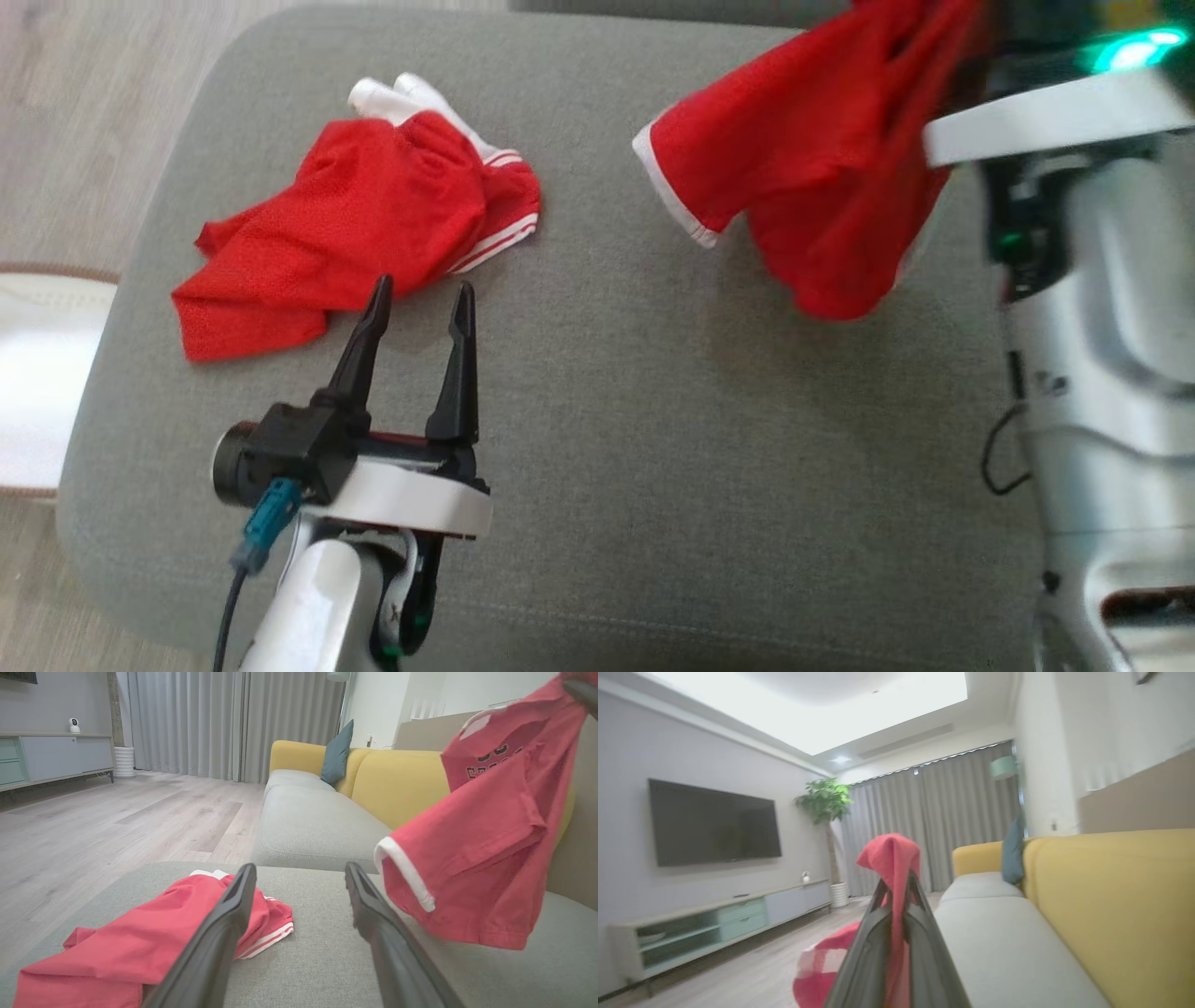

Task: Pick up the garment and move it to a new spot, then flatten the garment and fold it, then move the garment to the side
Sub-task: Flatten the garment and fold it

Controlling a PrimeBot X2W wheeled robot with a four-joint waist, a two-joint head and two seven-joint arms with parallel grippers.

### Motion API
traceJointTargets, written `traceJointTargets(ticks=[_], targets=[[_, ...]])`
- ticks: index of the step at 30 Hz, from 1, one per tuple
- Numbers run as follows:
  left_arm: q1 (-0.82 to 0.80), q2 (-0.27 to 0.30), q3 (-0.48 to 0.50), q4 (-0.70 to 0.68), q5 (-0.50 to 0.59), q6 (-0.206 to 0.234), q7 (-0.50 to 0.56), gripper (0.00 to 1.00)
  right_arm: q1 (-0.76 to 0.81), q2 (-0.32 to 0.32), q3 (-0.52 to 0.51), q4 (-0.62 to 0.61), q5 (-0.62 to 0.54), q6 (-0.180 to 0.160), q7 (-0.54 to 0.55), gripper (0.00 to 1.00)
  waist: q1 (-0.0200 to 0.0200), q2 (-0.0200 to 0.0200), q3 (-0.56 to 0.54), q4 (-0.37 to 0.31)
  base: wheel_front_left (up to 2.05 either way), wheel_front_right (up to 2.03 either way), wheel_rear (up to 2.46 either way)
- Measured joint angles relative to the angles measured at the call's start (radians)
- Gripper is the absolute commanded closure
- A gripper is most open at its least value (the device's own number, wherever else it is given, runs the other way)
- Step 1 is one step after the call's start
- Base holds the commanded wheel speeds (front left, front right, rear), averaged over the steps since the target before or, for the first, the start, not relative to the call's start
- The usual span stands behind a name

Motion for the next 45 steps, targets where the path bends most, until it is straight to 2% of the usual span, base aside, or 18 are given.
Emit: traceJointTargets(ticks=[6,11,12,13,15,18,23,27,33,40,45], targets=[[0.017,0.0,0.007,-0.004,0.0,0.002,0.0,0.0,0.043,0.001,-0.296,0.054,-0.032,0.0,0.062,1.0,0.0,0.0,-0.023,-0.023,0.0,0.0,0.0],[0.016,0.001,0.008,-0.012,0.0,0.007,0.0,0.0,0.166,0.007,-0.548,0.127,-0.178,0.0,0.114,1.0,0.0,0.0,-0.009,-0.036,0.0,0.0,0.0],[0.016,0.0,0.008,-0.012,0.0,0.006,0.0,0.0,0.185,0.012,-0.604,0.14,-0.216,0.0,0.126,0.67,0.0,0.0,-0.005,-0.039,0.0,0.0,0.0],[0.016,0.001,0.008,-0.012,0.0,0.003,0.0,0.0,0.198,0.018,-0.665,0.151,-0.254,0.0,0.135,0.0,0.0,0.0,0.0,-0.041,0.0,0.0,0.0],[0.016,0.0,0.008,-0.012,0.0,0.0,0.0,0.0,0.202,0.022,-0.767,0.18,-0.296,0.0,0.153,0.0,0.0,0.0,0.007,-0.046,0.0,0.0,0.0],[0.015,0.001,0.009,-0.011,0.0,-0.001,0.0,0.0,0.196,0.024,-0.829,0.192,-0.344,0.0,0.139,0.0,0.0,0.0,0.014,-0.054,0.0,0.0,0.0],[0.015,0.001,0.009,-0.01,0.0,-0.001,0.0,0.0,0.193,0.026,-0.819,0.2,-0.365,0.0,0.064,0.0,0.0,0.0,0.014,-0.077,0.0,0.0,0.0],[0.015,0.001,0.01,-0.01,0.0,-0.001,0.0,0.0,0.194,0.026,-0.753,0.191,-0.349,0.0,0.007,0.0,0.0,0.0,0.005,-0.1,0.0,0.0,0.0],[0.015,0.001,0.013,-0.011,0.009,-0.001,0.0,0.0,0.236,0.025,-0.581,0.077,-0.267,0.0,-0.028,0.0,0.0,0.0,-0.018,-0.135,0.0,0.0,0.0],[0.016,0.001,0.012,-0.021,0.009,-0.001,0.0,0.0,0.461,0.026,-0.352,-0.102,-0.167,0.0,-0.036,0.0,0.0,0.0,-0.042,-0.155,0.0,0.0,0.0],[0.016,0.001,0.01,-0.028,0.009,-0.001,0.0,0.0,0.597,0.026,-0.224,-0.167,-0.14,0.0,-0.035,0.0,0.0,0.0,-0.046,-0.148,0.0,0.0,0.0]])
